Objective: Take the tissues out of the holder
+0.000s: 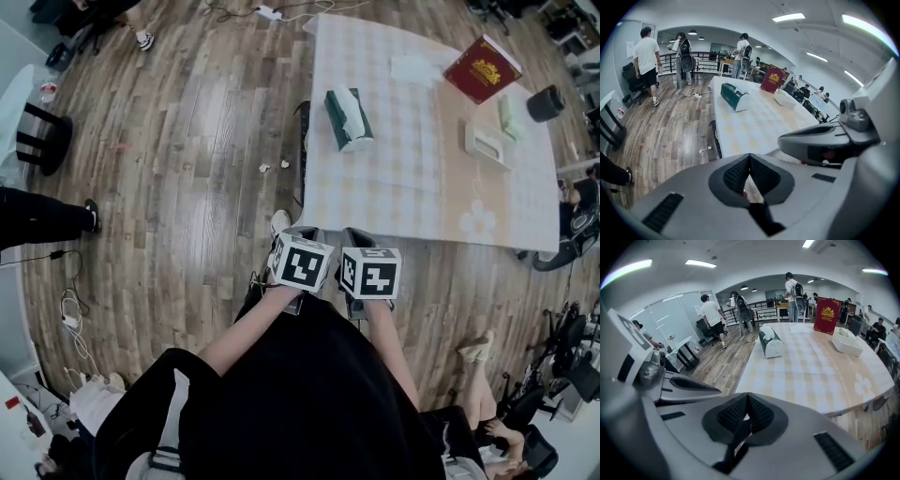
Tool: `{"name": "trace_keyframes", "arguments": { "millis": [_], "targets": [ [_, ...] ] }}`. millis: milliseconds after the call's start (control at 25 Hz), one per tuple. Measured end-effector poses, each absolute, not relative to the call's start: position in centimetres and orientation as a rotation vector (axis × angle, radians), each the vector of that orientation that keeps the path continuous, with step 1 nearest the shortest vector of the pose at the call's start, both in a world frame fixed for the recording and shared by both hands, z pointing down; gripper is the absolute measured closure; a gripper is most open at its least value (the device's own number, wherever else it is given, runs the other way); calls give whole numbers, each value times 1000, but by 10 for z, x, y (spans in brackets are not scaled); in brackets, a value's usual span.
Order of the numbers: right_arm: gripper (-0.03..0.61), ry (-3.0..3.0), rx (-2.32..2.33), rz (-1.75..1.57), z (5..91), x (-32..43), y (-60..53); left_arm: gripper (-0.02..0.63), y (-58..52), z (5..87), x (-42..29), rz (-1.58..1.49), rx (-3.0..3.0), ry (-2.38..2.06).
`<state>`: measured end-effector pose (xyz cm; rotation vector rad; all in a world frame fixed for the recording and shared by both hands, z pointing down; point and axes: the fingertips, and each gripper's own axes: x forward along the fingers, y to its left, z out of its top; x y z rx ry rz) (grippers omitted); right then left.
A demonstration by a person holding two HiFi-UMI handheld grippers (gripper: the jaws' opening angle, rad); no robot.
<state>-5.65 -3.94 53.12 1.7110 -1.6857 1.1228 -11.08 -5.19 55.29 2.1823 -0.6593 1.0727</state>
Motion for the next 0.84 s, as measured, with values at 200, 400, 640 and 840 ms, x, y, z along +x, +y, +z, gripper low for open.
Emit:
{"name": "trace_keyframes", "arguments": {
  "millis": [200, 400, 640, 840],
  "targets": [
    [566, -1628, 1786, 1124, 528, -46, -17, 613, -38, 552, -100, 1088, 2229, -584],
    [566, -1551, 1870, 1155, 528, -24, 9, 613, -22, 554, -80, 1105, 2276, -493],
    [566, -1531, 1904, 1173, 525, -14, 16, 613, -18, 547, -71, 1113, 2305, -467],
    [566, -1563, 1877, 1166, 526, -27, 12, 613, -16, 549, -81, 1110, 2296, -489]
  ]
}}
